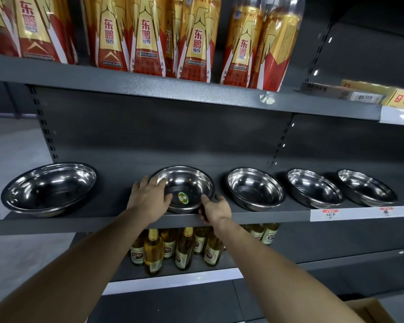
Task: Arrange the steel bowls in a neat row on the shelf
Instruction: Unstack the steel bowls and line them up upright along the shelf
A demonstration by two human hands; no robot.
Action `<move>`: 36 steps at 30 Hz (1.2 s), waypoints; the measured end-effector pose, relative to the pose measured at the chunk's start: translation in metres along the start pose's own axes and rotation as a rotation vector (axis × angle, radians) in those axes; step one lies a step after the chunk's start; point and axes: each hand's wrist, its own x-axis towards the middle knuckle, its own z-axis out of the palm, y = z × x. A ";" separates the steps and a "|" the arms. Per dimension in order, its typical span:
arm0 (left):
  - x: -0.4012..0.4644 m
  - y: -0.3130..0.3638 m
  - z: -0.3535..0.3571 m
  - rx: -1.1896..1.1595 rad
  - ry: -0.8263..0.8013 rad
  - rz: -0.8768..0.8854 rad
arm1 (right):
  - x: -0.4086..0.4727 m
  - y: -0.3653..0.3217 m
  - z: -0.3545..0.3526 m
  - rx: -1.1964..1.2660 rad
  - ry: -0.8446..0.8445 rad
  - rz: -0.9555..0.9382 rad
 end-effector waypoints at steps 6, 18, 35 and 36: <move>-0.002 -0.016 -0.007 -0.001 0.021 -0.024 | -0.001 -0.015 0.004 -0.143 0.225 -0.160; -0.042 -0.124 -0.041 0.083 0.037 -0.253 | -0.052 -0.042 0.151 -0.056 -0.241 -0.210; -0.105 -0.220 -0.050 0.053 0.085 -0.409 | -0.094 -0.019 0.288 -0.065 -0.489 0.055; -0.105 -0.221 -0.049 0.052 0.080 -0.409 | -0.092 -0.017 0.289 -0.034 -0.479 0.053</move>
